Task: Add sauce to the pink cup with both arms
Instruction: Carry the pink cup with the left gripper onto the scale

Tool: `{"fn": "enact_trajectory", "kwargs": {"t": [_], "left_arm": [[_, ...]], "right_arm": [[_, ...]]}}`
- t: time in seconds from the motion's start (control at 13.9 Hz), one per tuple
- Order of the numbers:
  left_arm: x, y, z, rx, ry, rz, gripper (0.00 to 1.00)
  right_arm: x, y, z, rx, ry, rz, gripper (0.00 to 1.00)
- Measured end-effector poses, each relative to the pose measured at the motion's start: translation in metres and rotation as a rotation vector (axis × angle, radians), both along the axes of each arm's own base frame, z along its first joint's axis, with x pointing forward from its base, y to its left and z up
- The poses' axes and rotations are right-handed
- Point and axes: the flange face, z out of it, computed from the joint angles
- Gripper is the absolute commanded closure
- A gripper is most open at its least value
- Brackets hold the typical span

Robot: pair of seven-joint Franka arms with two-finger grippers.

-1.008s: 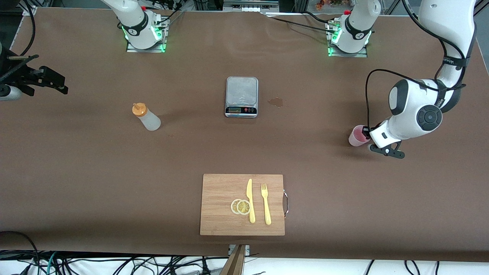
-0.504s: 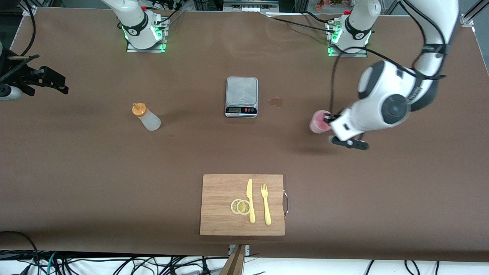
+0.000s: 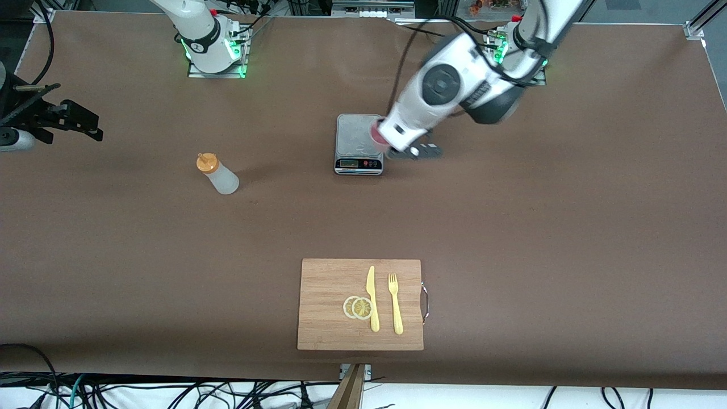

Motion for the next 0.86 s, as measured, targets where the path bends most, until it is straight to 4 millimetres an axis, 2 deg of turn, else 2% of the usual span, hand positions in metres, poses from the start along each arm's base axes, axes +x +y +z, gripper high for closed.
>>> {"fn": "enact_trajectory", "kwargs": {"t": [0.07, 0.22, 0.5, 0.58, 0.65, 0.86], "left_arm": [[-0.02, -0.019, -0.009, -0.007, -0.01, 0.001, 1.0], [-0.04, -0.032, -0.036, 0.019, -0.019, -0.034, 1.0], [-0.039, -0.037, -0.085, 0.038, -0.023, -0.022, 1.0], [-0.04, -0.039, -0.09, 0.034, -0.018, -0.021, 0.73], [-0.039, -0.041, -0.088, 0.029, -0.021, -0.021, 0.01], [-0.04, -0.043, -0.086, 0.028, -0.023, -0.018, 0.0]], "right_arm": [[0.001, 0.001, -0.002, 0.0, 0.004, 0.001, 0.0], [0.002, 0.0, -0.004, -0.001, 0.006, -0.001, 0.0], [0.002, -0.003, -0.003, -0.001, 0.007, -0.006, 0.0], [0.002, -0.003, -0.003, -0.001, 0.007, -0.006, 0.0], [0.002, -0.003, -0.003, -0.001, 0.006, -0.006, 0.0], [0.002, -0.003, -0.003, -0.001, 0.006, -0.006, 0.0]]}}
